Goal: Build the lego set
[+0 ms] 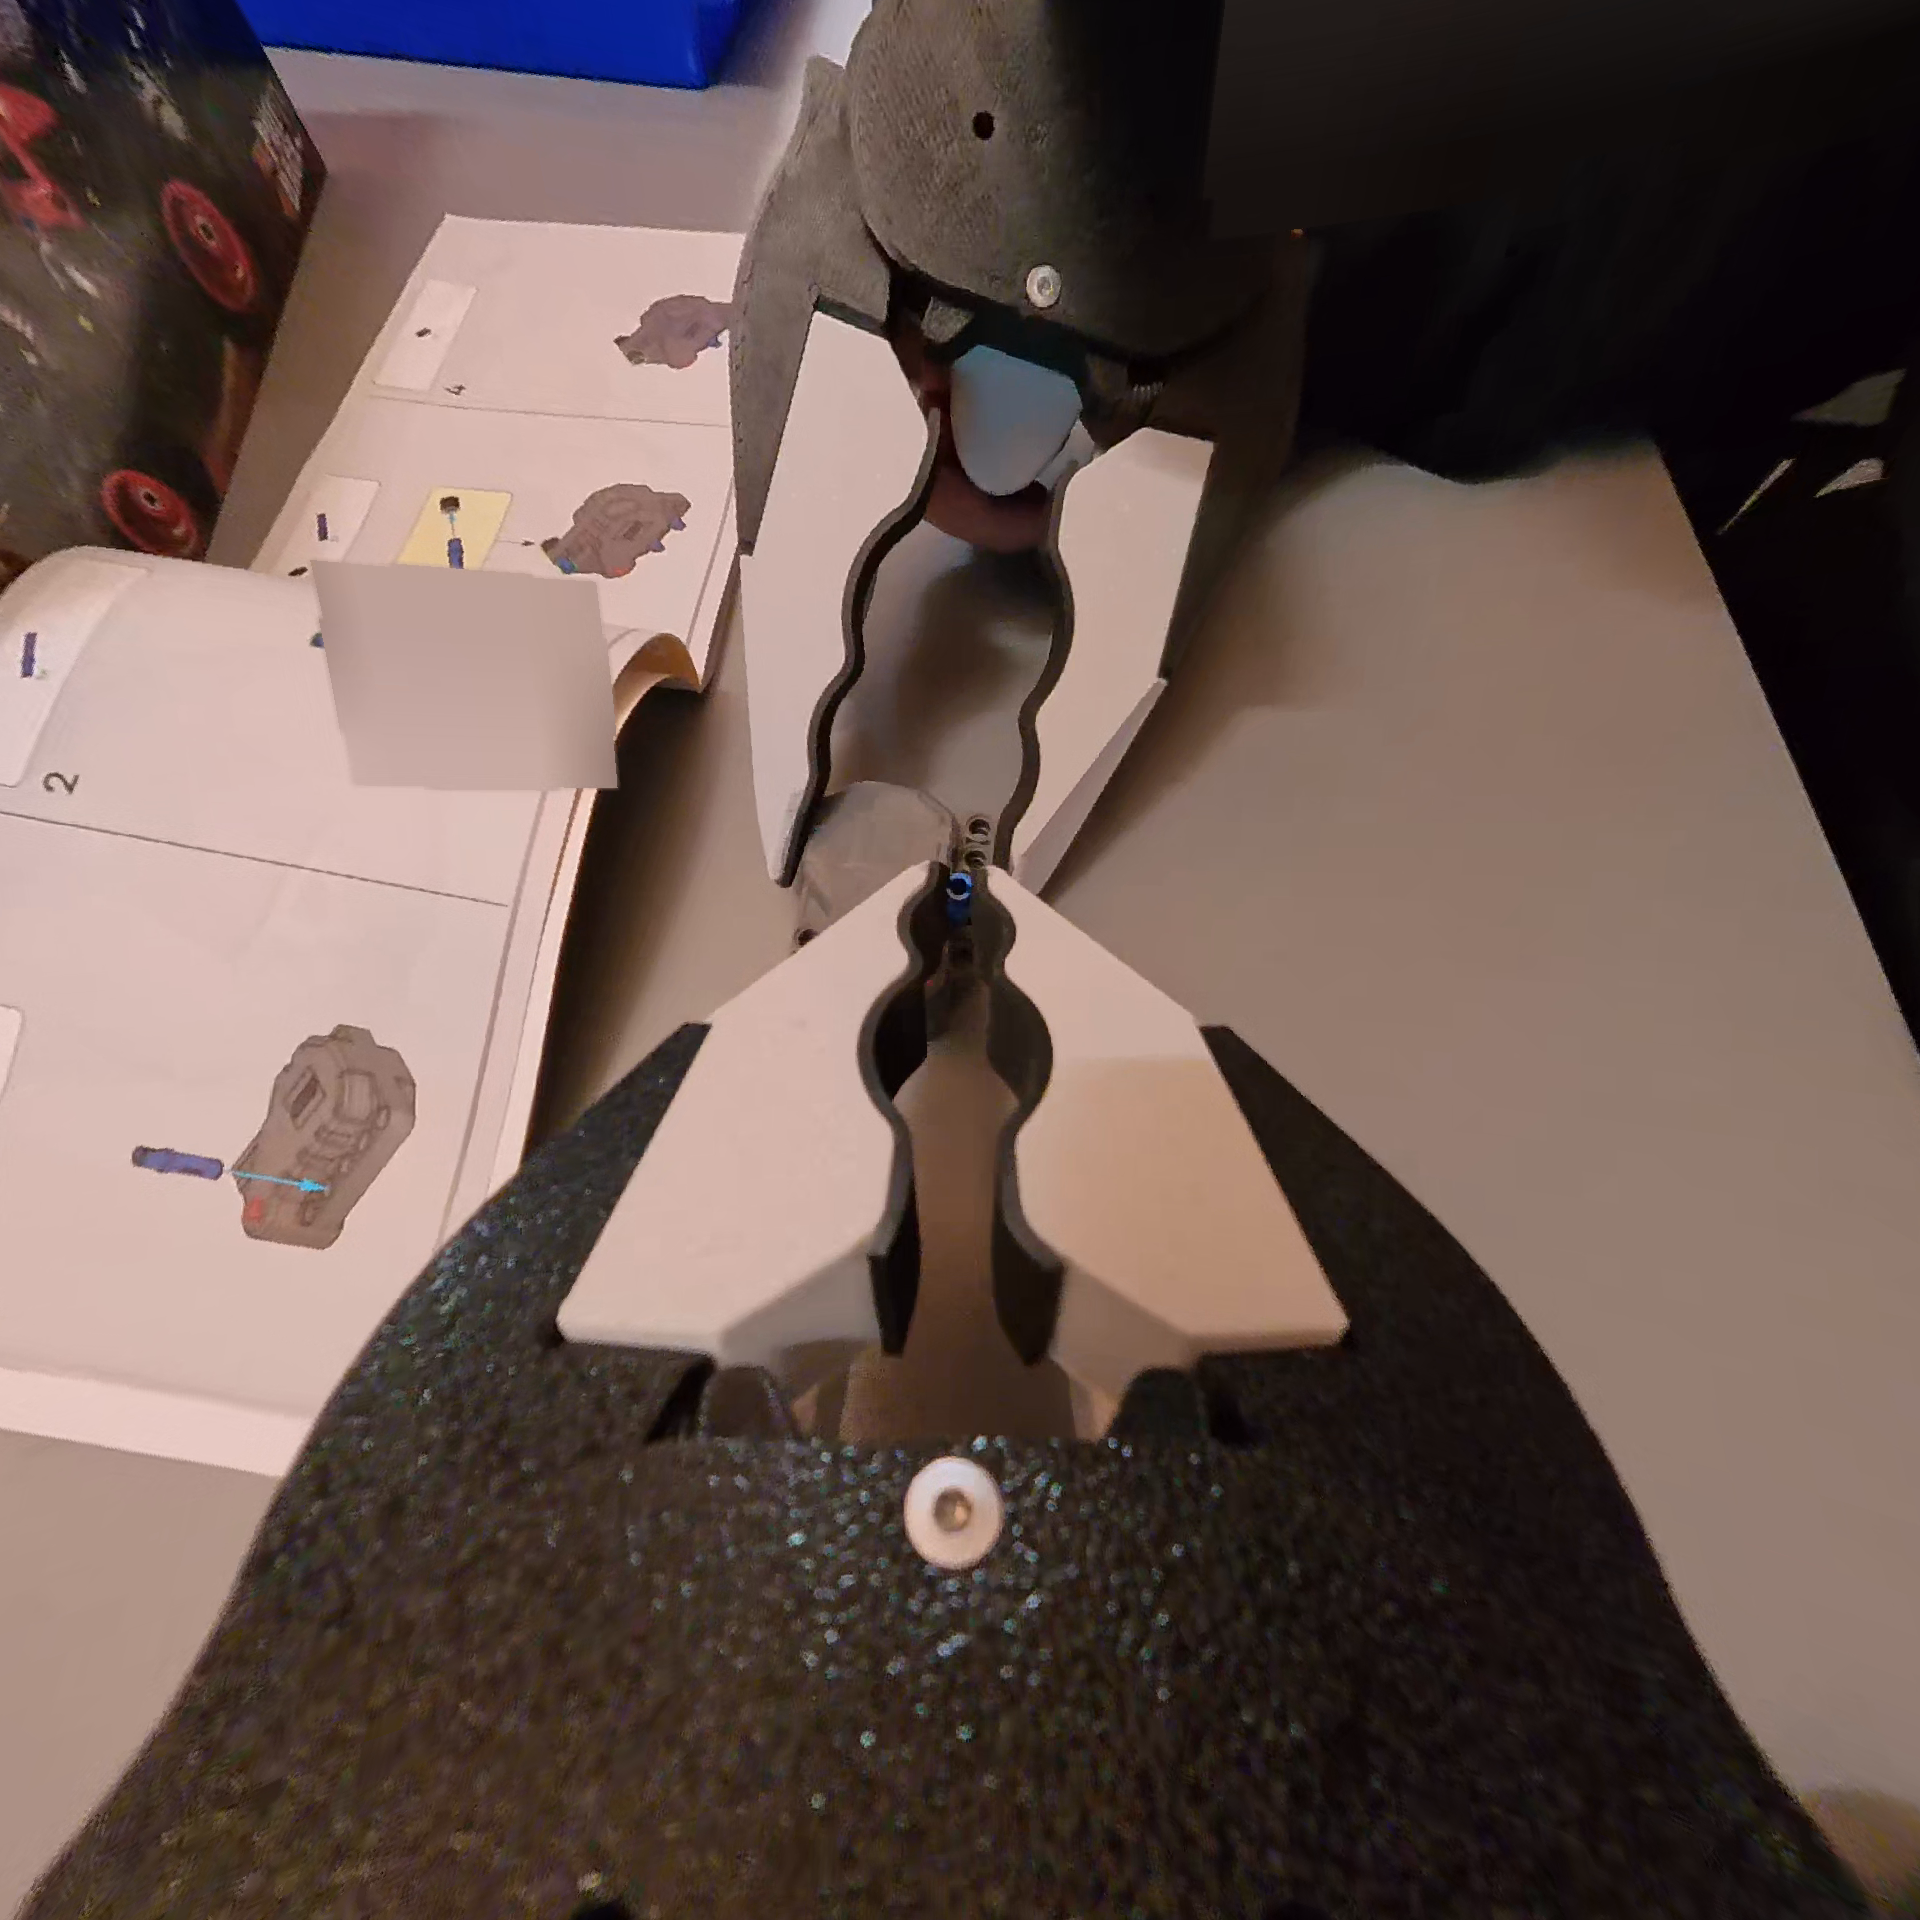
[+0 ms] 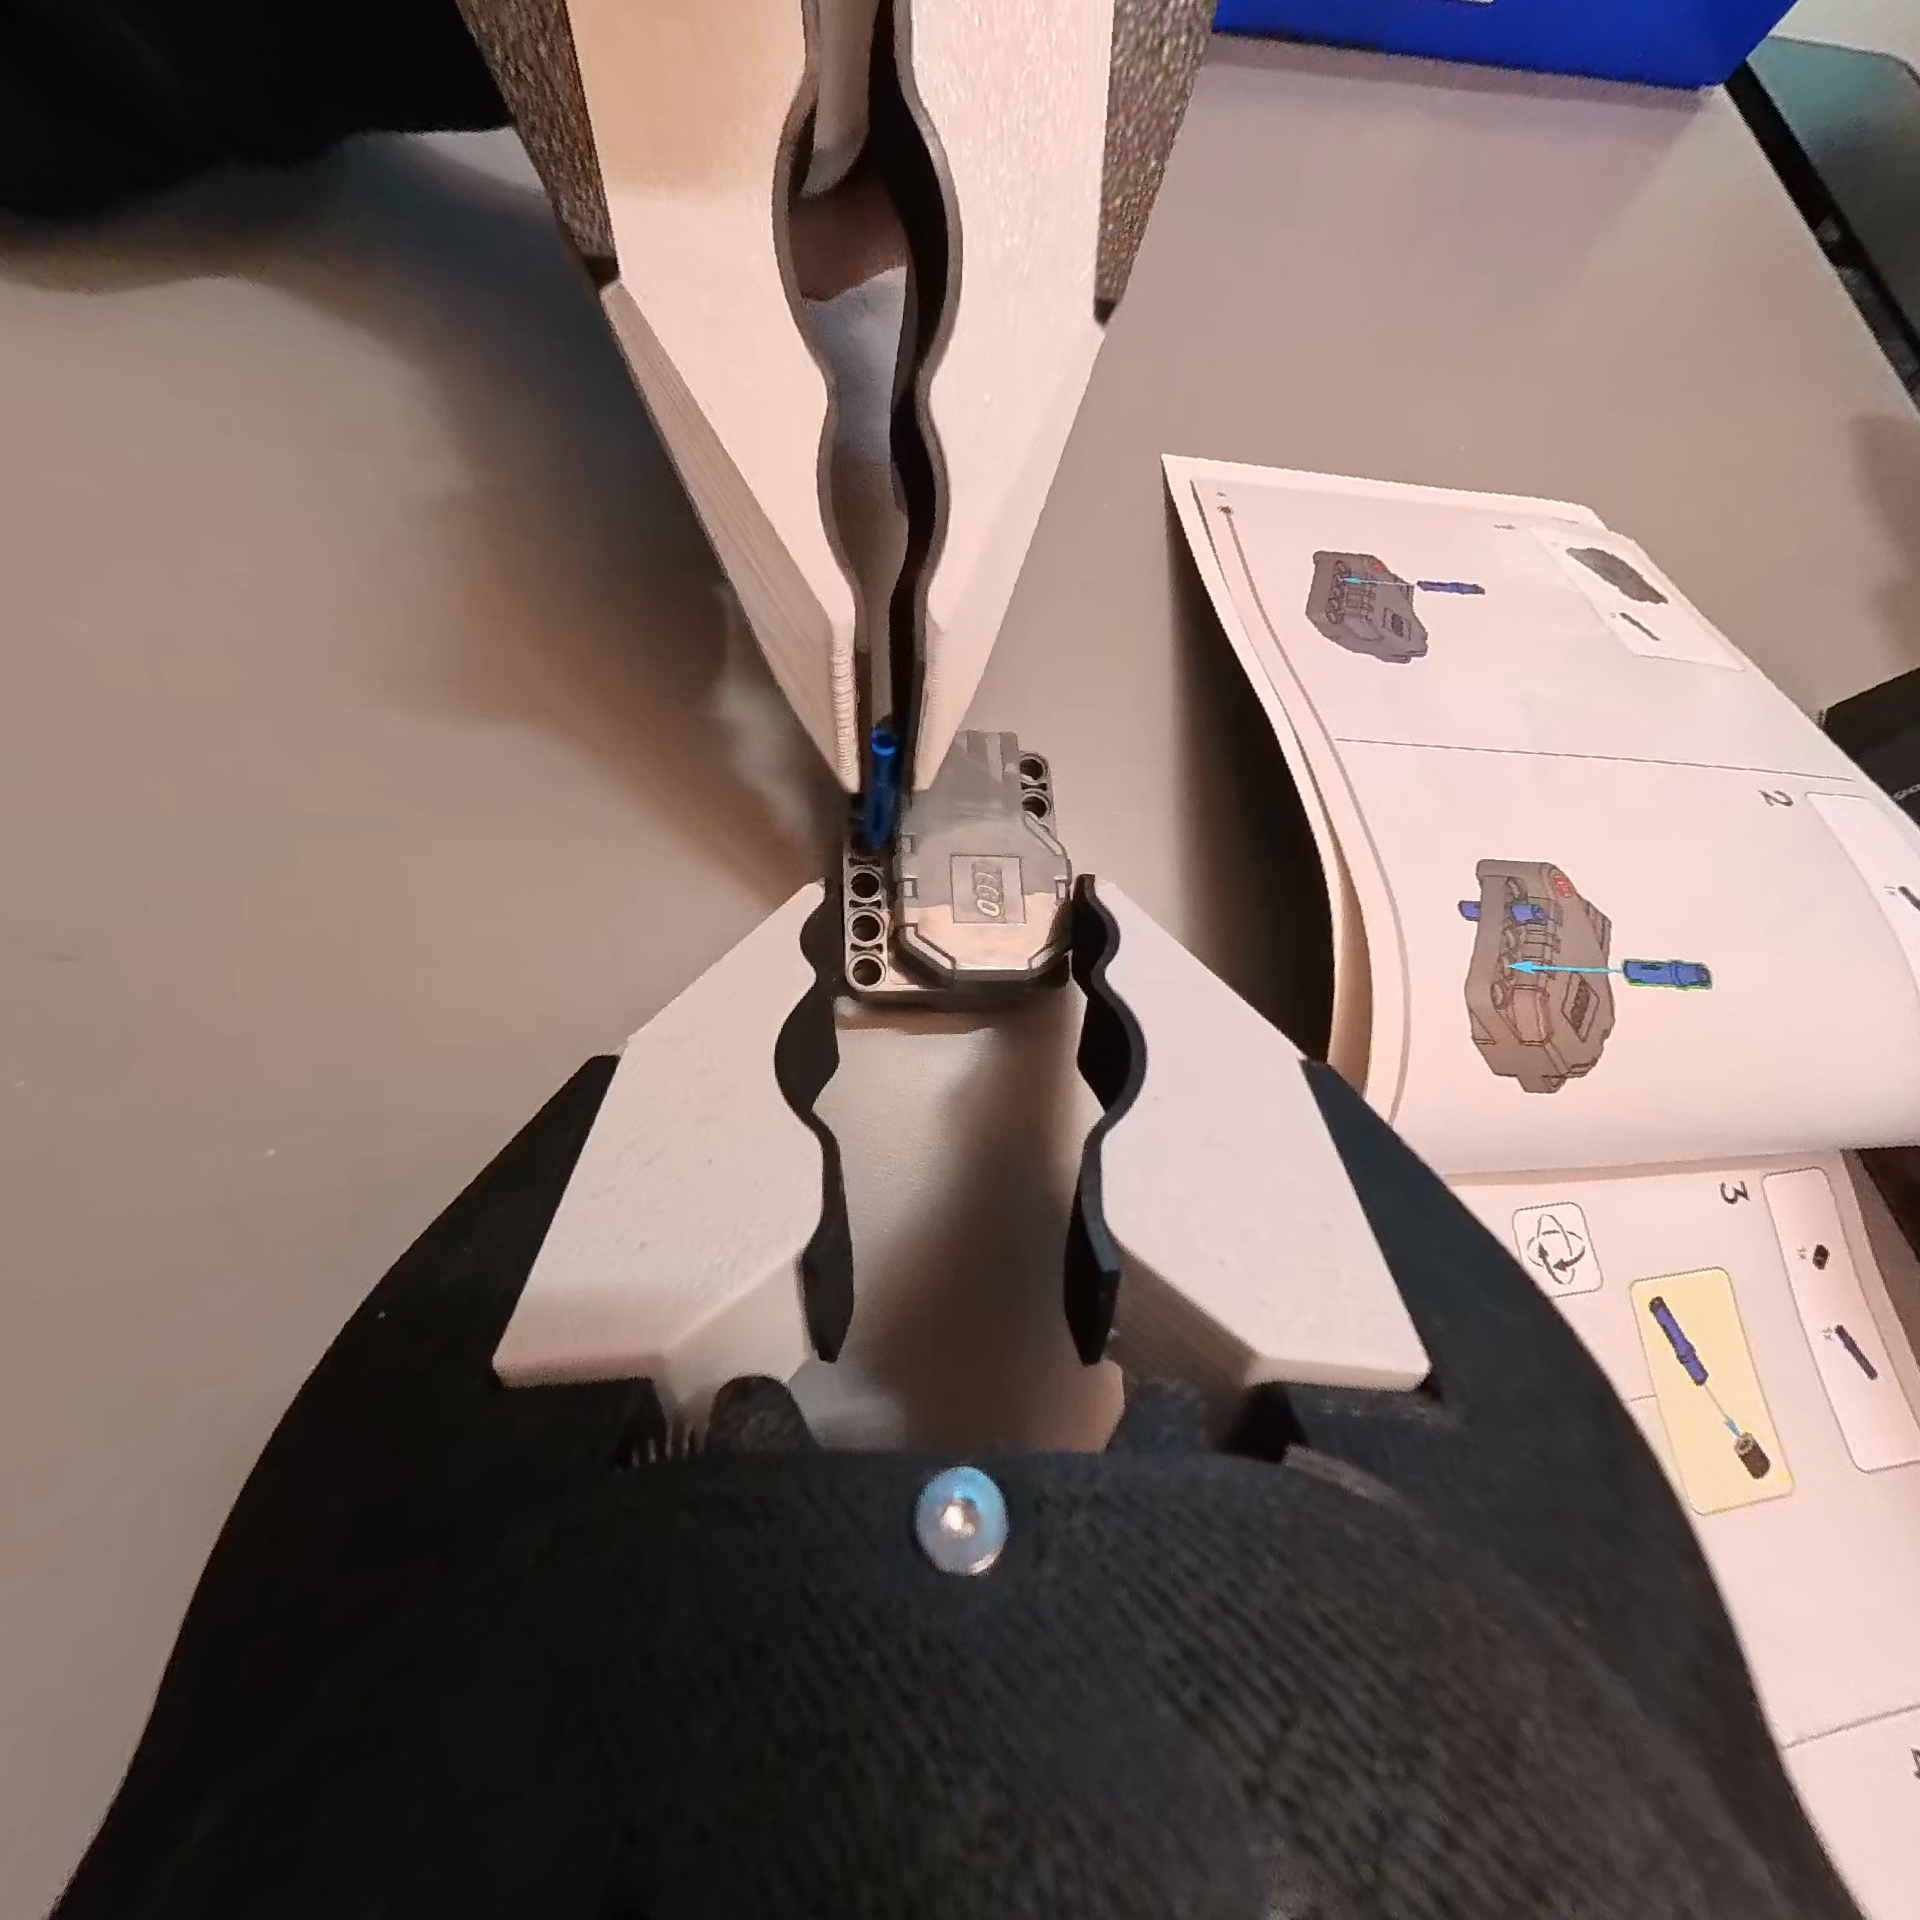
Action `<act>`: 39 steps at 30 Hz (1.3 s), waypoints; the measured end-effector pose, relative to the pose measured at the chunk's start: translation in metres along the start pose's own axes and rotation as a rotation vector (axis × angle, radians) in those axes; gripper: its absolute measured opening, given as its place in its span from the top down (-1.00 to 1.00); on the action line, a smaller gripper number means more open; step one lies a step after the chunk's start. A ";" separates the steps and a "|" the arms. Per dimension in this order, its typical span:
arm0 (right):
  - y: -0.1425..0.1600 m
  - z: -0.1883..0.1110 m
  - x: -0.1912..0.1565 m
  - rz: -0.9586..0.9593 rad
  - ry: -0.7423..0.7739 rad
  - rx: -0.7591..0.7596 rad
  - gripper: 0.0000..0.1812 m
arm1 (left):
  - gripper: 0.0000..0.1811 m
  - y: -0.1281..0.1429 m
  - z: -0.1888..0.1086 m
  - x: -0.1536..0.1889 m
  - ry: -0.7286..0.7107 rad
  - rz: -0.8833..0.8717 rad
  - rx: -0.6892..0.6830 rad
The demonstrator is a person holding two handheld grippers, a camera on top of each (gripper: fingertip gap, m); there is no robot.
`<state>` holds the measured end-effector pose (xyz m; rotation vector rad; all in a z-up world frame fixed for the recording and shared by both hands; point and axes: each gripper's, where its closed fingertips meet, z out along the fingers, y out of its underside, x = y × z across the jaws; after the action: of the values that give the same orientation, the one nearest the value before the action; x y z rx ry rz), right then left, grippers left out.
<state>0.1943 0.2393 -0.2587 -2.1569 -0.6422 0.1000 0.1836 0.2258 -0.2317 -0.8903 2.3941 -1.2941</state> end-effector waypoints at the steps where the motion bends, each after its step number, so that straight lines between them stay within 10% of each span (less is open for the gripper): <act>1: 0.000 0.000 0.000 0.003 -0.004 0.000 0.53 | 0.99 0.001 0.001 0.000 0.003 -0.004 -0.006; 32: 0.000 0.001 -0.001 0.019 -0.032 -0.003 0.53 | 0.99 0.003 0.009 0.001 -0.118 0.036 -0.373; 39: 0.000 0.001 -0.001 0.021 -0.034 -0.003 0.53 | 0.99 0.002 0.006 0.000 -0.077 -0.054 -0.141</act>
<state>0.1933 0.2396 -0.2594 -2.1694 -0.6399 0.1478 0.1863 0.2224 -0.2366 -1.0310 2.4407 -1.0989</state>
